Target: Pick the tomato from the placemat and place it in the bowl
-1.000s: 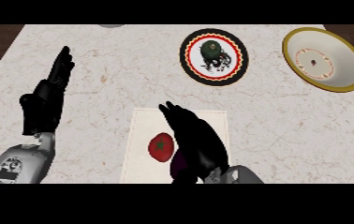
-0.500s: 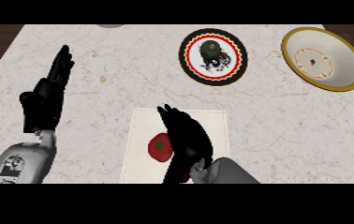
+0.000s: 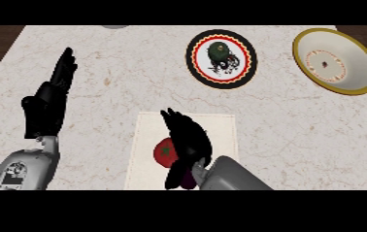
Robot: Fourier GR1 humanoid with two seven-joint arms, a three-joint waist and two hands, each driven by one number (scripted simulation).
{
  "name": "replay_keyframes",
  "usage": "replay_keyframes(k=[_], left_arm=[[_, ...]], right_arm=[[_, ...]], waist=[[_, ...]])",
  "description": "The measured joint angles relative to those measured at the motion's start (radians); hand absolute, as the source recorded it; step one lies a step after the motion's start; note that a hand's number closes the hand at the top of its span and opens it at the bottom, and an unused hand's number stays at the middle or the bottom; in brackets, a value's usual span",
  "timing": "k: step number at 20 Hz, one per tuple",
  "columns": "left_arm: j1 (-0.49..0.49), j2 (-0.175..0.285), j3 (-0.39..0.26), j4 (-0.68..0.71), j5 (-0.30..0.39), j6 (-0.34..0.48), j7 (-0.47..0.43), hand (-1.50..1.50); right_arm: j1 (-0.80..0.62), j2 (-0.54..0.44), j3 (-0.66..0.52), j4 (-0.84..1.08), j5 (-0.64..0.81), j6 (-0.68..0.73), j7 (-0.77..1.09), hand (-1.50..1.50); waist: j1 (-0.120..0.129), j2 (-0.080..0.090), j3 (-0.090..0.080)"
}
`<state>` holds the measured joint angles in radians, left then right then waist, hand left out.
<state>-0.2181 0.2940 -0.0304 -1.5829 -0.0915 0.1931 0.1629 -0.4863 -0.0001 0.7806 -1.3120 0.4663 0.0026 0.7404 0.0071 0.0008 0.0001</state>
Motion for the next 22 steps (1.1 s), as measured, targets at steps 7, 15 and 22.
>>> replay_keyframes(k=[7, 15, 22], left_arm=[[0.013, -0.013, 0.015, -0.027, -0.015, -0.023, 0.011, 0.0], [0.011, -0.024, 0.049, -0.048, -0.03, -0.055, 0.032, 0.0], [0.007, -0.045, 0.057, -0.029, -0.047, -0.063, 0.014, 0.0]], right_arm=[[-0.056, -0.007, 0.046, 0.114, 0.023, -0.055, -0.102, 1.5], [-0.033, -0.008, 0.064, 0.119, 0.063, -0.106, -0.166, 1.5], [-0.112, -0.004, -0.004, 0.209, 0.057, -0.112, -0.17, 1.5]], waist=[[0.001, -0.006, -0.001], [-0.003, -0.007, -0.001], [0.004, 0.0, 0.0]])
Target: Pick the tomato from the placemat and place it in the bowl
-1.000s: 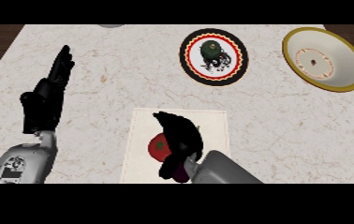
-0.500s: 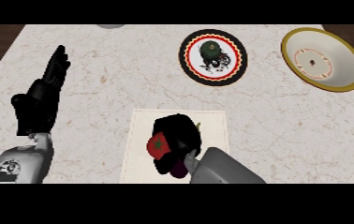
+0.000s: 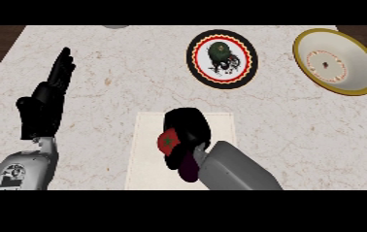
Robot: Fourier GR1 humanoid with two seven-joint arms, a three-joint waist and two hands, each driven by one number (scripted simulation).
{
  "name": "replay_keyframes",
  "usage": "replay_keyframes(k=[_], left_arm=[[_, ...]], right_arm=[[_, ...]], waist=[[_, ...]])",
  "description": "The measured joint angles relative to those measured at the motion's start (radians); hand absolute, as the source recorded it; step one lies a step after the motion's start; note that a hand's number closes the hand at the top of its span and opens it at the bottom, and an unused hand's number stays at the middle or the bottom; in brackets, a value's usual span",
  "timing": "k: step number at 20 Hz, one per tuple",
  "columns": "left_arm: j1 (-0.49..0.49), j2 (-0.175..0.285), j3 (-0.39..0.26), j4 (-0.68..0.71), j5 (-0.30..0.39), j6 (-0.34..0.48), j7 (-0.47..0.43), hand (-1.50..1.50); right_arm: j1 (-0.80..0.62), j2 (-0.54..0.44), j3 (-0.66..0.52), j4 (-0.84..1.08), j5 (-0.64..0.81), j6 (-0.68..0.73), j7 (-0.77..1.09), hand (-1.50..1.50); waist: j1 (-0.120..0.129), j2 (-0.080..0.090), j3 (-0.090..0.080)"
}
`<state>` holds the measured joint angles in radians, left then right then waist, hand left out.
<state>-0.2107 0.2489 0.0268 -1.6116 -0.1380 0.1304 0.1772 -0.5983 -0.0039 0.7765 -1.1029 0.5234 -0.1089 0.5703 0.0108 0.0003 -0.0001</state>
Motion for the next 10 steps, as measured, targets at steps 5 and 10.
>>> replay_keyframes(k=[5, 10], left_arm=[[0.005, -0.011, 0.0, 0.0, -0.011, 0.001, -0.01, 0.0], [-0.008, -0.014, 0.005, 0.007, -0.015, 0.005, 0.009, 0.0]], right_arm=[[-0.127, -0.001, -0.095, 0.104, -0.023, -0.009, 0.026, 1.5], [-0.142, -0.006, -0.157, -0.012, -0.002, -0.143, 0.081, 1.5]], waist=[[0.002, 0.001, 0.0], [-0.012, -0.003, 0.0]])
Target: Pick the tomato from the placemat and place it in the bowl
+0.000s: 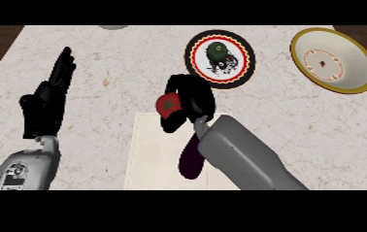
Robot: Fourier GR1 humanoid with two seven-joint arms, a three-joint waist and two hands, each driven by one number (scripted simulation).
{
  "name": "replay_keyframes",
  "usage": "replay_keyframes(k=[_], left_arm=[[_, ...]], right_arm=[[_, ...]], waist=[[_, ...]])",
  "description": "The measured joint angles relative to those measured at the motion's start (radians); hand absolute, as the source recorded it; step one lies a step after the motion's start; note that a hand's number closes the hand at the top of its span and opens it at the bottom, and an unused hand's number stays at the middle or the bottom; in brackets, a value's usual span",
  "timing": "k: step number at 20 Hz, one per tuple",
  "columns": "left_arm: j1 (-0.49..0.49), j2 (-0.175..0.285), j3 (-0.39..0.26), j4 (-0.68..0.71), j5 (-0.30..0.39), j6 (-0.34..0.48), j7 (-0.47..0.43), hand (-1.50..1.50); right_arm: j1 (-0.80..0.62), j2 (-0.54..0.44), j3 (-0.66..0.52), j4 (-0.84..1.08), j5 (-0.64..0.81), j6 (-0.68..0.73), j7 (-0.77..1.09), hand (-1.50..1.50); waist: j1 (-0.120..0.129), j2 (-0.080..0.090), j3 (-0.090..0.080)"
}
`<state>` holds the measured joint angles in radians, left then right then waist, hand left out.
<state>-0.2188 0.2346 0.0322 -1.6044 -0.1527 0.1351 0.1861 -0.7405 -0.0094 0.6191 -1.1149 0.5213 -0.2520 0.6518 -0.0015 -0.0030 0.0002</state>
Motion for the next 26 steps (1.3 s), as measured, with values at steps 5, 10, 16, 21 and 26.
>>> replay_keyframes(k=[5, 10, 16, 21, 26], left_arm=[[0.004, 0.012, 0.019, 0.001, 0.003, -0.005, 0.001, 0.0], [0.024, 0.007, 0.018, -0.026, 0.005, -0.012, 0.005, 0.0], [0.017, 0.0, 0.019, -0.031, -0.001, -0.016, 0.012, 0.0], [0.006, 0.005, 0.033, -0.011, 0.003, -0.028, -0.004, 0.0], [-0.01, -0.012, 0.019, -0.012, -0.012, -0.021, 0.007, 0.0]], right_arm=[[0.017, -0.045, -0.056, -0.164, 0.086, -0.092, 0.101, 1.5], [0.033, -0.12, -0.124, -0.26, 0.192, -0.115, 0.206, 1.5], [0.08, -0.219, -0.273, -0.313, 0.188, -0.132, 0.17, 1.5], [0.107, -0.29, -0.418, -0.263, 0.125, -0.172, 0.043, 1.5], [0.103, -0.357, -0.566, -0.118, 0.037, -0.22, -0.156, 1.5]], waist=[[-0.012, -0.004, 0.0], [-0.01, -0.003, 0.0], [-0.004, 0.001, 0.0], [0.002, 0.004, 0.0], [0.008, 0.007, 0.001]])
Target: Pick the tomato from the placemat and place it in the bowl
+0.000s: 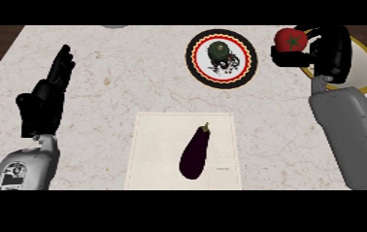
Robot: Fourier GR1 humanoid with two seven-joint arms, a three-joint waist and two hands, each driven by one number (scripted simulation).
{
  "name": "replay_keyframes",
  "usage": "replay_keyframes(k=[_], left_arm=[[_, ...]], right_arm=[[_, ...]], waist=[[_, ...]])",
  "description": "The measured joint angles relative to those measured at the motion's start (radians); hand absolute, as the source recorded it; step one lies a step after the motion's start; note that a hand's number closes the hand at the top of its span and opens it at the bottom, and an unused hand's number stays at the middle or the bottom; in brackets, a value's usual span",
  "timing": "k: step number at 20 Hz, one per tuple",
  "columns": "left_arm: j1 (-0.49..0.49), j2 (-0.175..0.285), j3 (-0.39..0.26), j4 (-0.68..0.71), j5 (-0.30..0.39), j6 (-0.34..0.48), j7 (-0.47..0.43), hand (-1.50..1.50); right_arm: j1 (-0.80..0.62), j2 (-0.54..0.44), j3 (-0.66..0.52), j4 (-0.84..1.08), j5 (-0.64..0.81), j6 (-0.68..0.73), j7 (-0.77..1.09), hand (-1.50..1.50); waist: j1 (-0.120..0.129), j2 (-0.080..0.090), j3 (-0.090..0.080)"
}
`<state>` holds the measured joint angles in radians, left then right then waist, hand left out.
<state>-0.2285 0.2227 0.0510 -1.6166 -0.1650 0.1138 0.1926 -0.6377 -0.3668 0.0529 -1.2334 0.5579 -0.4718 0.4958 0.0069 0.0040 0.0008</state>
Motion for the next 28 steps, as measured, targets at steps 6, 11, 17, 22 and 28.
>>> replay_keyframes(k=[6, 11, 17, 22, 28], left_arm=[[-0.02, -0.001, 0.0, 0.002, 0.001, -0.012, 0.011, 0.0], [-0.024, -0.006, -0.004, 0.0, -0.002, -0.015, 0.004, 0.0], [-0.018, -0.016, -0.018, -0.01, 0.0, -0.025, -0.005, 0.0], [-0.014, -0.022, -0.021, -0.004, -0.002, -0.025, -0.023, 0.0], [-0.026, -0.033, -0.03, -0.005, -0.009, -0.019, -0.017, 0.0]], right_arm=[[-0.051, -0.094, -0.121, 0.247, -0.025, -0.043, -0.218, 1.5], [-0.1, -0.185, -0.172, 0.472, 0.017, -0.085, -0.34, 1.5], [-0.151, -0.254, -0.229, 0.736, 0.046, -0.166, -0.475, 1.5], [-0.167, -0.274, -0.311, 0.869, -0.02, -0.145, -0.569, -1.5], [-0.188, -0.287, -0.402, 0.94, -0.119, -0.019, -0.695, -1.5]], waist=[[0.011, 0.004, 0.0], [0.023, 0.009, 0.001], [0.047, 0.018, 0.003], [0.059, 0.026, 0.005], [0.067, 0.031, 0.008]])
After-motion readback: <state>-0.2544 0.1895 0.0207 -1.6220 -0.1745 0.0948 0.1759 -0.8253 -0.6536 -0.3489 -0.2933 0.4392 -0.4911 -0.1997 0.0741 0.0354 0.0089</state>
